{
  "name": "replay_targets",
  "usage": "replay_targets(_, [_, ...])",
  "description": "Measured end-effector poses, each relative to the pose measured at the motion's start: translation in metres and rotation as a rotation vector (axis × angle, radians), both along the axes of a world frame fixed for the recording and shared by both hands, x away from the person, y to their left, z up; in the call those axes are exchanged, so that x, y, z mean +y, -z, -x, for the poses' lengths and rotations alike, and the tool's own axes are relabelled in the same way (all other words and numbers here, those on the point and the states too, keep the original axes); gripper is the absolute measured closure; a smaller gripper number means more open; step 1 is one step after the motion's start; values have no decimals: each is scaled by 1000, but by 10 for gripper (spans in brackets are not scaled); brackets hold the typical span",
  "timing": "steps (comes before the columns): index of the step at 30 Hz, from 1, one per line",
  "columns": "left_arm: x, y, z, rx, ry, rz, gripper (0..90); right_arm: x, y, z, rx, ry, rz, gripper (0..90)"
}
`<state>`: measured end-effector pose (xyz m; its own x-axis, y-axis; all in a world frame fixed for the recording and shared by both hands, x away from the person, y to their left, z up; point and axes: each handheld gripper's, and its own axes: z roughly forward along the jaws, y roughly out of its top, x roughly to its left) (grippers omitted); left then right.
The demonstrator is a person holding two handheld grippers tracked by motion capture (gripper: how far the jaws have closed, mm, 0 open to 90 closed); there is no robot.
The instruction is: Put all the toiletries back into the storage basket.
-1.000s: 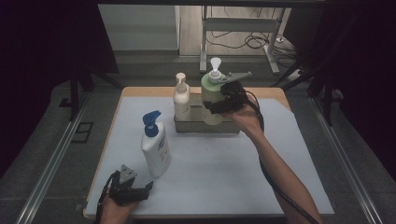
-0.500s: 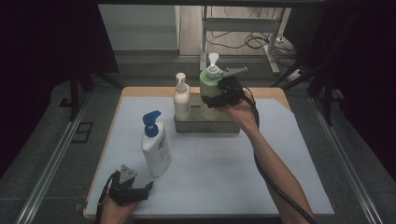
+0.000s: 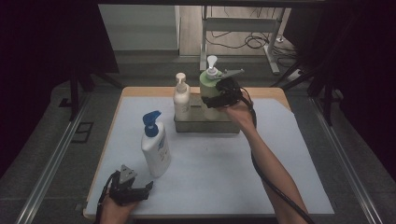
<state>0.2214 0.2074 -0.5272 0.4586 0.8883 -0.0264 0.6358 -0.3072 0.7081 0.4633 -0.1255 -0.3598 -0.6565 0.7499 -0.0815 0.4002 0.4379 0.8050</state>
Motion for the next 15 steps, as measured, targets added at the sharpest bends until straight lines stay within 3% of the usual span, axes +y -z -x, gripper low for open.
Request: replay_targets(15, [0, 0, 0, 0, 0, 0, 121, 0, 17, -2, 29, -12, 4, 129])
